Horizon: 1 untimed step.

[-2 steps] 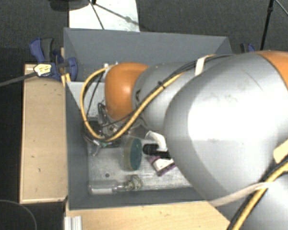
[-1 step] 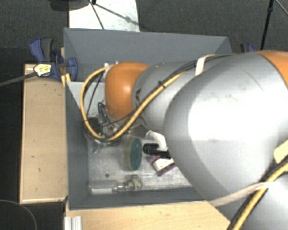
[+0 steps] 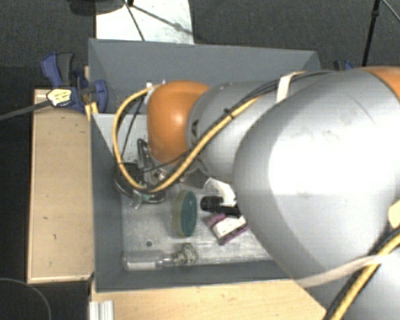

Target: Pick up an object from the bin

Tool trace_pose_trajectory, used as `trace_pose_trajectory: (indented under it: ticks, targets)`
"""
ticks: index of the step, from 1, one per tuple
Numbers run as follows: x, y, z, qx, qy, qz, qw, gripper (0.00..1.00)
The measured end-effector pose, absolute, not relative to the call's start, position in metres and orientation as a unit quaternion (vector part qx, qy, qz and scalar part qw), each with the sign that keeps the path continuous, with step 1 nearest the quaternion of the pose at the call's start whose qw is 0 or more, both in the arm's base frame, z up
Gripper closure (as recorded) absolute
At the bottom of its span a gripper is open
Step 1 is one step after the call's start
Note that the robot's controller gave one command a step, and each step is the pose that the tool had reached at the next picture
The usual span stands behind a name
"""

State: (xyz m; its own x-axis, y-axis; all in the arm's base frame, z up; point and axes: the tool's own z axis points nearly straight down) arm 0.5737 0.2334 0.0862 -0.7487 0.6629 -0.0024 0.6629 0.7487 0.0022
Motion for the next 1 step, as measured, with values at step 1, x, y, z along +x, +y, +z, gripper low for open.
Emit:
trace_pose_trajectory:
  ticks: [1]
  targets:
    - [0.5758, 0.2337, 0.1716, 0.352, 0.936, 0.003, 0.003, 1.0]
